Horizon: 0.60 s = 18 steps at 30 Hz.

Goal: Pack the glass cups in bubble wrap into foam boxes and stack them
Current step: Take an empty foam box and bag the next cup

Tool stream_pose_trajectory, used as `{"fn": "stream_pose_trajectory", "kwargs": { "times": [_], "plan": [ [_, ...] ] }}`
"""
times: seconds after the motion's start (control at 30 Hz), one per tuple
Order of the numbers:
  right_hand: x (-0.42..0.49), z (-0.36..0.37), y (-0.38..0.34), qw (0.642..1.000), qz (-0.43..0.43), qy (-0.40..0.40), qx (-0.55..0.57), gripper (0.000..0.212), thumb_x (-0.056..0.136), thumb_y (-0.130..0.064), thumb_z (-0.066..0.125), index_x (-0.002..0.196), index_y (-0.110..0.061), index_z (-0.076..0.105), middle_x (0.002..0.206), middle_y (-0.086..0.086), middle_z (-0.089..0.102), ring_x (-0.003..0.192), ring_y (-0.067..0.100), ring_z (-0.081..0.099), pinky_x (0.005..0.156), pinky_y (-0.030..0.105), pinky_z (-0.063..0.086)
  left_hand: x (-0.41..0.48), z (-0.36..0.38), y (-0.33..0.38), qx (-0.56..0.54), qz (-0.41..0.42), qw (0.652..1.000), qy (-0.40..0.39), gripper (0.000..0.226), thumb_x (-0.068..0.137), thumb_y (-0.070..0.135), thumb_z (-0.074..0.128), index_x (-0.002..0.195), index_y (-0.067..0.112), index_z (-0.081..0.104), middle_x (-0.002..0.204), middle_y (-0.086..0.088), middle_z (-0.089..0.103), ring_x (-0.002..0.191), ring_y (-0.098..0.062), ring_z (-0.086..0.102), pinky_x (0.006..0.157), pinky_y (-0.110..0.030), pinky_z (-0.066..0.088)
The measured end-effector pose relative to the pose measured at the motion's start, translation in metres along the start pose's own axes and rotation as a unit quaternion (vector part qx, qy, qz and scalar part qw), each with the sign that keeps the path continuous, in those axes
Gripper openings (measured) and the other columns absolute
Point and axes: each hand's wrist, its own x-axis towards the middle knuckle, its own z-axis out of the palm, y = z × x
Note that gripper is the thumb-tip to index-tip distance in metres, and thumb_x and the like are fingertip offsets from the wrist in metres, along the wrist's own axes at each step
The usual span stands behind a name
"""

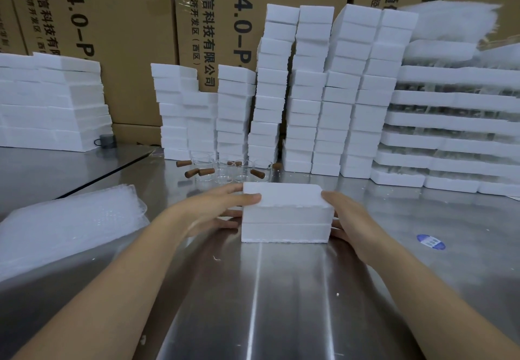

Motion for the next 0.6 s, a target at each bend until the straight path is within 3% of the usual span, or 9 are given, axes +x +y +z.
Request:
{"fn": "stream_pose_trajectory", "kwargs": {
  "times": [0.17, 0.27, 0.37, 0.47, 0.53, 0.6],
  "plan": [
    [-0.002, 0.000, 0.000, 1.000, 0.006, 0.003, -0.005, 0.032, 0.097, -0.043, 0.064, 0.118, -0.021, 0.073, 0.105, -0.001, 0.081, 0.096, 0.022, 0.078, 0.093, 0.041, 0.060, 0.001, 0.001, -0.002, -0.060, -0.005, 0.998, -0.007, 0.053, 0.065, 0.047, 0.099, 0.111, 0.024, 0.087, 0.125, -0.002, 0.079, 0.116, -0.018, 0.076, 0.103, -0.032, 0.055],
    [-0.002, -0.001, 0.000, 1.000, 0.014, 0.005, 0.013, 0.030, 0.096, -0.039, 0.065, 0.118, -0.019, 0.073, 0.105, 0.002, 0.081, 0.095, 0.025, 0.078, 0.094, 0.044, 0.061, 0.002, 0.007, -0.001, -0.093, -0.013, 0.995, 0.030, 0.069, 0.056, 0.043, 0.104, 0.116, 0.014, 0.083, 0.120, -0.003, 0.081, 0.114, -0.019, 0.077, 0.098, -0.030, 0.055],
    [-0.003, -0.005, -0.003, 0.999, 0.028, -0.013, 0.044, 0.032, 0.094, -0.032, 0.068, 0.119, -0.013, 0.072, 0.103, 0.007, 0.080, 0.087, 0.026, 0.078, 0.082, 0.041, 0.063, 0.003, 0.015, 0.001, -0.115, -0.024, 0.991, 0.066, 0.071, 0.052, 0.045, 0.099, 0.117, 0.024, 0.081, 0.113, 0.006, 0.082, 0.109, -0.019, 0.075, 0.088, -0.032, 0.060],
    [-0.005, -0.009, -0.009, 0.996, 0.035, -0.051, 0.066, 0.037, 0.089, -0.029, 0.071, 0.123, -0.013, 0.071, 0.098, 0.008, 0.079, 0.080, 0.023, 0.075, 0.084, 0.044, 0.062, 0.002, 0.013, 0.007, -0.148, 0.005, 0.984, 0.094, 0.040, 0.056, 0.040, 0.095, 0.095, 0.035, 0.086, 0.100, 0.006, 0.083, 0.107, -0.027, 0.074, 0.090, -0.047, 0.066],
    [-0.008, -0.007, -0.014, 0.995, 0.025, -0.079, 0.063, 0.041, 0.089, -0.040, 0.074, 0.124, -0.018, 0.073, 0.104, 0.005, 0.079, 0.085, 0.021, 0.077, 0.077, 0.038, 0.064, 0.000, 0.009, 0.012, -0.155, 0.034, 0.981, 0.110, 0.043, 0.055, 0.042, 0.091, 0.097, 0.038, 0.086, 0.104, 0.004, 0.083, 0.103, -0.026, 0.075, 0.081, -0.042, 0.066],
    [-0.014, -0.002, -0.020, 0.994, 0.013, -0.102, 0.047, 0.048, 0.085, -0.058, 0.076, 0.122, -0.028, 0.075, 0.113, 0.001, 0.078, 0.097, 0.022, 0.077, 0.080, 0.036, 0.063, -0.002, 0.003, 0.015, -0.178, 0.046, 0.974, 0.130, 0.054, 0.052, 0.042, 0.089, 0.104, 0.028, 0.085, 0.115, -0.001, 0.080, 0.098, -0.024, 0.077, 0.073, -0.037, 0.063]
  ]
}}
